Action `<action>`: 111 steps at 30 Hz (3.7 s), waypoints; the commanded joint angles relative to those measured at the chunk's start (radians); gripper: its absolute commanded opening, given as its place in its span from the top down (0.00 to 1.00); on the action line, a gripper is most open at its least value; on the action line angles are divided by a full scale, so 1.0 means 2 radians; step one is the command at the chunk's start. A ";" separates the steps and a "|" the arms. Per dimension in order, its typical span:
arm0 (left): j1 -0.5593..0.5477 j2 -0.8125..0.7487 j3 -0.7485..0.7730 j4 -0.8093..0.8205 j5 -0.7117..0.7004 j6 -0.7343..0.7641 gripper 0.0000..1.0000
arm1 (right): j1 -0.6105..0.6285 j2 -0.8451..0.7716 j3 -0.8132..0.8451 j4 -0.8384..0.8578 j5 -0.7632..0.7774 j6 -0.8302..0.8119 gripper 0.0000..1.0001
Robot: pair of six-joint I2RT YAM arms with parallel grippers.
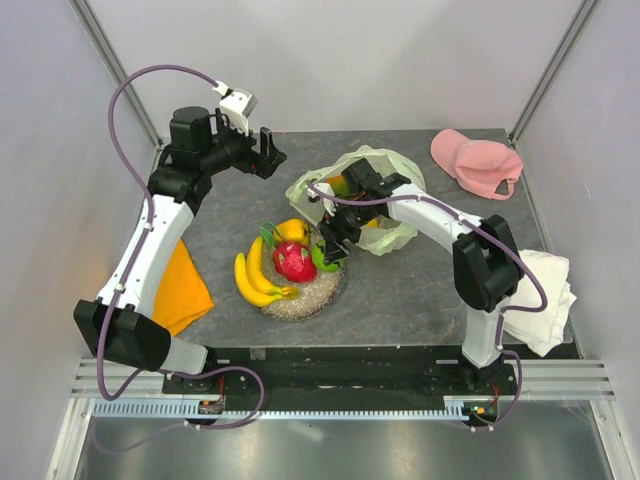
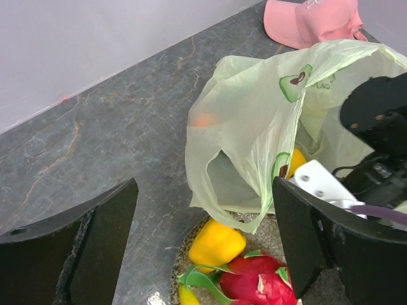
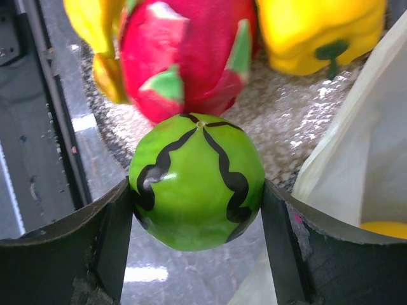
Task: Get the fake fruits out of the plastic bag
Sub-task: Place the fake fruit on the plate, then take out the fake fruit from the plastic bag, then place the fake fruit on the plate.
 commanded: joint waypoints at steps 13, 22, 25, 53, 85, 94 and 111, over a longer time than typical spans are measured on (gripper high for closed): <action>0.034 -0.027 -0.008 0.020 0.030 -0.027 0.07 | 0.005 0.081 0.068 0.070 0.052 -0.005 0.37; 0.034 -0.009 0.002 0.029 0.045 -0.033 0.07 | 0.005 0.057 0.021 0.153 0.074 0.051 0.11; 0.034 -0.002 0.007 0.034 0.050 -0.049 0.07 | 0.004 0.044 0.021 0.147 0.076 0.055 0.02; 0.032 0.016 0.018 0.040 0.060 -0.054 0.08 | -0.078 0.067 0.152 0.040 0.280 0.067 0.20; 0.032 0.010 0.006 0.036 0.058 -0.046 0.08 | -0.099 0.048 0.131 0.035 0.251 0.108 0.62; 0.032 0.019 0.029 0.043 0.063 -0.053 0.08 | -0.100 -0.113 0.061 0.017 0.173 0.090 0.61; 0.032 -0.025 -0.002 0.034 0.058 -0.043 0.08 | 0.017 -0.092 -0.079 0.002 0.042 0.004 0.60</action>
